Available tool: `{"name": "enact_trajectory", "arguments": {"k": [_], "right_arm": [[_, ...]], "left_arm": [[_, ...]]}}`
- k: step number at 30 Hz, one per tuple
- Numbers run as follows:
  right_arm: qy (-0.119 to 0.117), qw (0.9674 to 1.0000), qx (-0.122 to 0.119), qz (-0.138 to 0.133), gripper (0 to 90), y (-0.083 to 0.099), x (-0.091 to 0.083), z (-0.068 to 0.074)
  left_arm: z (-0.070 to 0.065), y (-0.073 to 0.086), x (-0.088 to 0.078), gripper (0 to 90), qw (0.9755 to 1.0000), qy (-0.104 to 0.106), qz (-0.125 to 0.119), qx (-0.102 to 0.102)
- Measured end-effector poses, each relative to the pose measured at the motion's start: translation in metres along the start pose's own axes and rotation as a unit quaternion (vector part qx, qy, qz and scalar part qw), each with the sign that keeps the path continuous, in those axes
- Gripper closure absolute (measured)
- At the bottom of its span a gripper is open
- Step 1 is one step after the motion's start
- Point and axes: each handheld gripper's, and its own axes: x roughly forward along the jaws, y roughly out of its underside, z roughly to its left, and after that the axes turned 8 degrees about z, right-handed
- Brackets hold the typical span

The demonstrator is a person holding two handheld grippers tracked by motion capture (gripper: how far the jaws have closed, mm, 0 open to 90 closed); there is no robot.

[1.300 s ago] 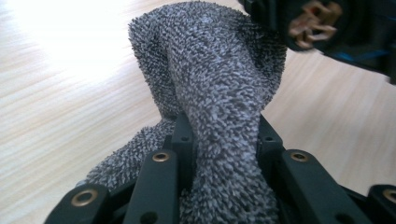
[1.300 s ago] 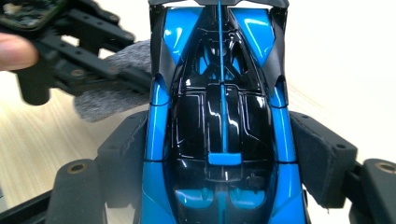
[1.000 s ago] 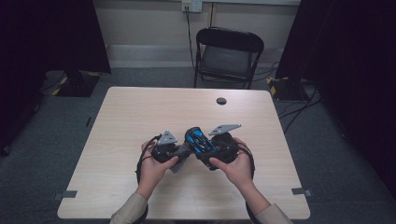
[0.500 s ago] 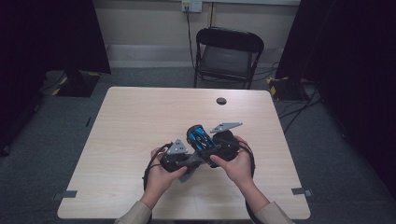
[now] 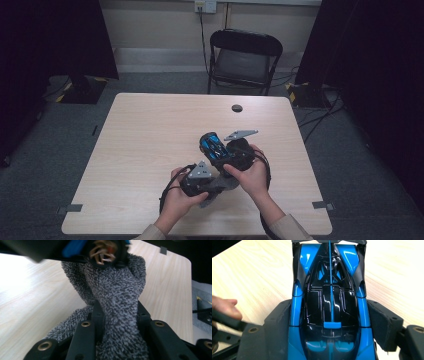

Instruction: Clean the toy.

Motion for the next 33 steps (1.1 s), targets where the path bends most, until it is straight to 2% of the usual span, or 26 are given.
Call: {"name": "enact_trajectory", "arguments": {"k": [3, 6, 11, 14, 17, 21, 25, 28, 33], "right_arm": [[0.0, 1.0, 0.001, -0.003, 26.3, -0.001, 0.0, 0.0], [-0.001, 1.0, 0.002, -0.009, 26.3, -0.002, -0.003, 0.0], [-0.004, 0.9999, -0.003, -0.014, 26.3, -0.002, -0.01, 0.001], [-0.008, 0.9997, -0.006, -0.021, 26.3, -0.001, -0.015, 0.002], [-0.015, 0.9996, -0.006, -0.023, 26.3, 0.002, -0.016, 0.002], [-0.018, 0.9997, -0.009, -0.017, 26.3, 0.009, -0.013, 0.004], [-0.024, 0.9995, -0.016, -0.014, 26.3, 0.013, -0.012, 0.007], [-0.022, 0.9995, -0.022, -0.009, 26.3, 0.015, -0.01, 0.01], [-0.016, 0.9996, -0.025, -0.005, 26.3, 0.016, -0.007, 0.012]], "left_arm": [[-0.001, 0.001, 0.002, 69.5, 1.0, 0.006, 0.006, 0.002], [0.003, 0.003, 0.001, 69.5, 0.9999, -0.004, 0.013, 0.0], [0.022, 0.007, -0.013, 69.4, 0.9988, -0.035, 0.002, -0.033], [0.037, 0.007, -0.025, 69.4, 0.9966, -0.063, 0.002, -0.053], [0.051, 0.006, -0.037, 69.4, 0.9932, -0.094, -0.005, -0.068], [0.066, 0.006, -0.048, 69.2, 0.9892, -0.114, -0.017, -0.091], [0.074, 0.004, -0.051, 69.2, 0.9867, -0.127, -0.017, -0.1], [0.076, 0.0, -0.05, 69.2, 0.986, -0.128, -0.024, -0.104], [0.071, -0.005, -0.046, 69.3, 0.9878, -0.126, -0.022, -0.088]]}}
